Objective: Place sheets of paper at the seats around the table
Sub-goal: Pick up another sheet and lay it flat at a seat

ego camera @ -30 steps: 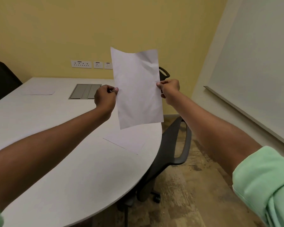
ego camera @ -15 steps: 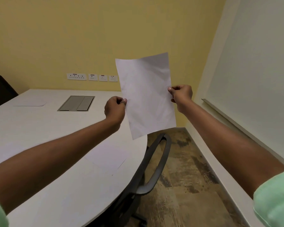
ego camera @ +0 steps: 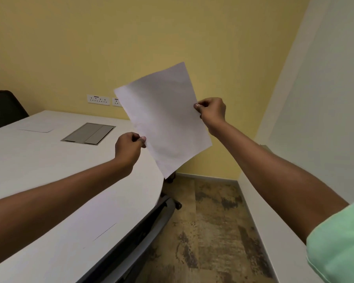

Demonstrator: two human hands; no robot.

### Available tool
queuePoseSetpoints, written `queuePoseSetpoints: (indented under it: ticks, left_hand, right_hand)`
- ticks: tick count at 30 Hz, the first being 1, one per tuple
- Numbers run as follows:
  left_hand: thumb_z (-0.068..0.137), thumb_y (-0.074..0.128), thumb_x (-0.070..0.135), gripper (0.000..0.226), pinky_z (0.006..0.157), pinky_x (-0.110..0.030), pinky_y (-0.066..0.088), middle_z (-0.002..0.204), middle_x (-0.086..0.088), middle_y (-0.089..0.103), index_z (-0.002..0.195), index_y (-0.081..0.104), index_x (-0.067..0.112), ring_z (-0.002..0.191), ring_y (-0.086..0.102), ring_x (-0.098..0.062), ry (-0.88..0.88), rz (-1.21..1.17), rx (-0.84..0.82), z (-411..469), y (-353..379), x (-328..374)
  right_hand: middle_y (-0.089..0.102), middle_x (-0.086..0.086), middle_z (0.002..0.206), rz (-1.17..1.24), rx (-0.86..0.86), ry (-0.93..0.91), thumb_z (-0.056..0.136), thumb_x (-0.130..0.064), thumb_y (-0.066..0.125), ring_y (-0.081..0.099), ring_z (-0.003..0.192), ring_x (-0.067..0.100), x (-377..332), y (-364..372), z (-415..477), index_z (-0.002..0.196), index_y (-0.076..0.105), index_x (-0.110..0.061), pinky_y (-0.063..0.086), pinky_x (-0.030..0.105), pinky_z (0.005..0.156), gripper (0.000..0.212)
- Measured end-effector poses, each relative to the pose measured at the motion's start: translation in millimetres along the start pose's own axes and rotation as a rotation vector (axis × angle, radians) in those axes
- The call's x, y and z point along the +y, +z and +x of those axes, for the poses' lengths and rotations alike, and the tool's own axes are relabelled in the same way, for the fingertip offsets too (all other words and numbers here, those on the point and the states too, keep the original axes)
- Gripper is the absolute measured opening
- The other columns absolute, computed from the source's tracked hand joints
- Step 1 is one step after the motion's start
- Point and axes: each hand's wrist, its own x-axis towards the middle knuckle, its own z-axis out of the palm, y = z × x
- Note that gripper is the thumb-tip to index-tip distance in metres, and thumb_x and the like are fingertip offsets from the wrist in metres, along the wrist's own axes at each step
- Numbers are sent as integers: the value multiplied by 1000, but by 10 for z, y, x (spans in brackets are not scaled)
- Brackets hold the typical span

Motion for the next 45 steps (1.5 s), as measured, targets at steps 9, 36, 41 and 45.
queuePoseSetpoints:
  ticks: [9, 36, 41, 45]
  left_hand:
    - [89, 60, 18, 24, 68, -29, 39, 74, -5, 67, 66, 58, 11, 79, 55, -21, -23, -8, 81, 893, 875, -61]
    - [80, 68, 20, 31, 62, -31, 36, 77, -17, 57, 78, 59, -9, 71, 49, -24, -408, 24, 466, 4451, 2669, -1509]
    - [82, 68, 28, 30, 72, -37, 41, 66, -10, 54, 62, 57, 8, 67, 53, -30, -517, 127, 633, 5229, 2796, -2081]
    - [84, 67, 36, 37, 71, -38, 41, 64, -5, 62, 59, 57, 11, 72, 58, -30, -666, 222, 738, 5706, 2966, -2610]
  right_hand:
    - [70, 4, 83, 84, -60, -79, 83, -10, 71, 69, 80, 24, 423, 249, 1218, 85, 75, -5, 59, 41, 78, 7]
    - [71, 11, 80, 33, -640, -251, 82, -10, 69, 56, 71, 18, 2081, 3605, 5019, 79, 73, 2, 40, 26, 64, 13]
    - [73, 15, 84, 26, -767, -254, 81, -9, 72, 57, 78, 15, 2753, 4592, 5626, 77, 73, 6, 40, 26, 68, 15]
    - [63, 9, 71, -12, -910, -210, 81, -6, 72, 54, 70, 15, 3344, 5371, 5906, 65, 63, 7, 38, 25, 64, 21]
